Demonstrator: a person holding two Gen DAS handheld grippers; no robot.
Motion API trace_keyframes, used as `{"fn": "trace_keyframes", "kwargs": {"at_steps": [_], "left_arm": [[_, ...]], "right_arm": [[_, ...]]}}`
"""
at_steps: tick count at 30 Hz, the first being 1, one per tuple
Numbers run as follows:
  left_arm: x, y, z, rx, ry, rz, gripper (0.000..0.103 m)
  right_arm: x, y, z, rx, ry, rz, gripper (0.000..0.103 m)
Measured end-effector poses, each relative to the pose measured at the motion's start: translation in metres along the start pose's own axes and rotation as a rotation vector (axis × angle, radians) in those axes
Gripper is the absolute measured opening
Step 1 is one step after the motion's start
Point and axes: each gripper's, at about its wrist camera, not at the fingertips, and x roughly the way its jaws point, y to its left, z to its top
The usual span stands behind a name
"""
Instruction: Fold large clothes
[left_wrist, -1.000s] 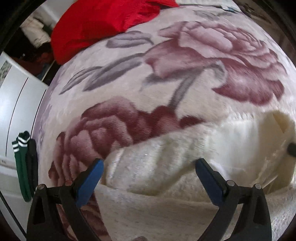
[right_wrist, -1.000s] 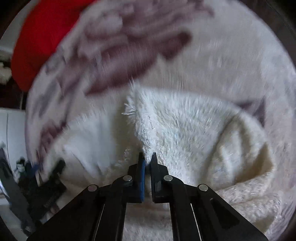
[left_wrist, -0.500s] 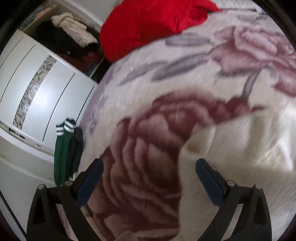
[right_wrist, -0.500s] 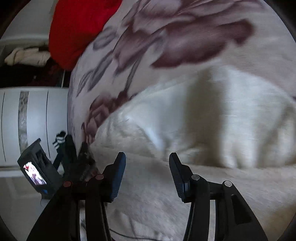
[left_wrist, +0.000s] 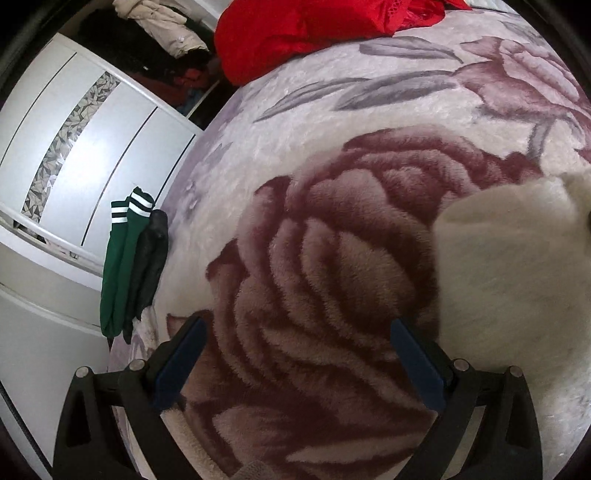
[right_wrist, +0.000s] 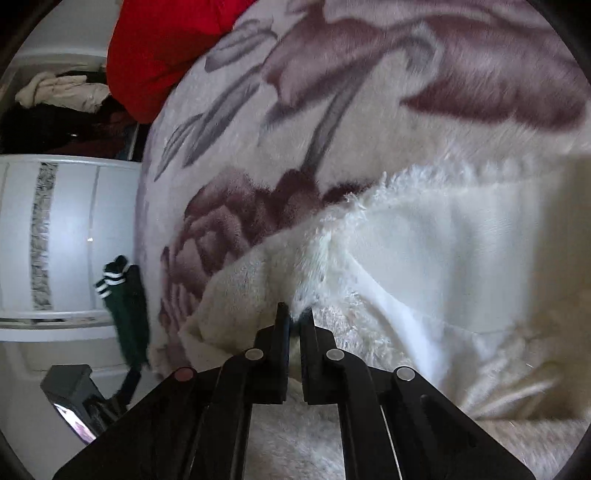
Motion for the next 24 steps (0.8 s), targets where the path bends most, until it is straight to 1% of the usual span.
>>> {"fn": "trace_keyframes", "kwargs": {"at_steps": [2, 4, 5, 7, 8, 10, 11, 12, 13, 14, 15, 17, 19, 20, 21, 22, 23, 24], "left_arm": [[-0.002, 0.005, 0.0, -0.006, -0.005, -0.007, 0.102], [-0.004, 0.009, 0.001, -0.007, -0.02, -0.006, 0.102], [-0.005, 0.01, 0.002, -0.006, -0.023, -0.008, 0.102], [-0.007, 0.013, 0.002, -0.003, -0.025, -0.013, 0.102], [-0.008, 0.015, 0.001, -0.005, -0.026, -0.019, 0.102], [-0.014, 0.02, -0.002, -0.007, -0.025, -0.047, 0.102], [-0.018, 0.022, -0.004, -0.007, -0.028, -0.058, 0.102], [-0.027, 0.028, -0.008, -0.009, -0.042, -0.072, 0.102], [-0.033, 0.031, -0.012, -0.009, -0.05, -0.078, 0.102], [-0.038, 0.034, -0.016, -0.008, -0.056, -0.09, 0.102], [-0.046, 0.039, -0.023, -0.009, -0.057, -0.115, 0.102], [-0.059, 0.045, -0.035, -0.008, -0.055, -0.148, 0.102], [-0.071, 0.05, -0.05, -0.01, -0.03, -0.2, 0.102], [-0.075, 0.052, -0.057, -0.011, -0.018, -0.223, 0.102], [-0.082, 0.051, -0.068, -0.004, -0.001, -0.256, 0.102], [-0.086, 0.05, -0.075, 0.005, 0.009, -0.274, 0.102], [-0.092, 0.046, -0.085, 0.02, 0.015, -0.294, 0.102], [-0.096, 0.042, -0.094, 0.033, 0.016, -0.307, 0.102]], "right_arm": [[-0.001, 0.012, 0.015, -0.05, -0.049, -0.077, 0.003], [0.001, 0.015, 0.028, -0.071, -0.067, -0.125, 0.003], [0.006, 0.018, 0.035, -0.088, -0.06, -0.152, 0.002], [0.011, 0.011, 0.043, -0.068, -0.02, -0.173, 0.002], [0.007, 0.003, 0.043, -0.049, -0.006, -0.169, 0.003], [0.002, -0.009, 0.038, 0.027, 0.047, -0.093, 0.006], [-0.007, -0.016, 0.031, 0.066, 0.085, -0.064, 0.015], [-0.02, -0.022, 0.021, 0.084, 0.093, -0.025, 0.026], [-0.032, -0.028, 0.012, 0.093, 0.094, -0.004, 0.034], [-0.052, -0.037, -0.003, 0.112, 0.092, 0.014, 0.051], [-0.08, -0.052, -0.025, 0.141, 0.088, 0.038, 0.058], [-0.115, -0.072, -0.058, 0.173, 0.09, 0.012, 0.058], [-0.164, -0.106, -0.106, 0.237, 0.067, -0.051, 0.059], [-0.185, -0.123, -0.129, 0.269, 0.051, -0.106, 0.062], [-0.204, -0.14, -0.152, 0.298, 0.035, -0.163, 0.067], [-0.218, -0.155, -0.172, 0.323, 0.017, -0.221, 0.07], [-0.227, -0.168, -0.188, 0.346, 0.006, -0.269, 0.071], [-0.235, -0.188, -0.208, 0.38, 0.001, -0.34, 0.071]]}}
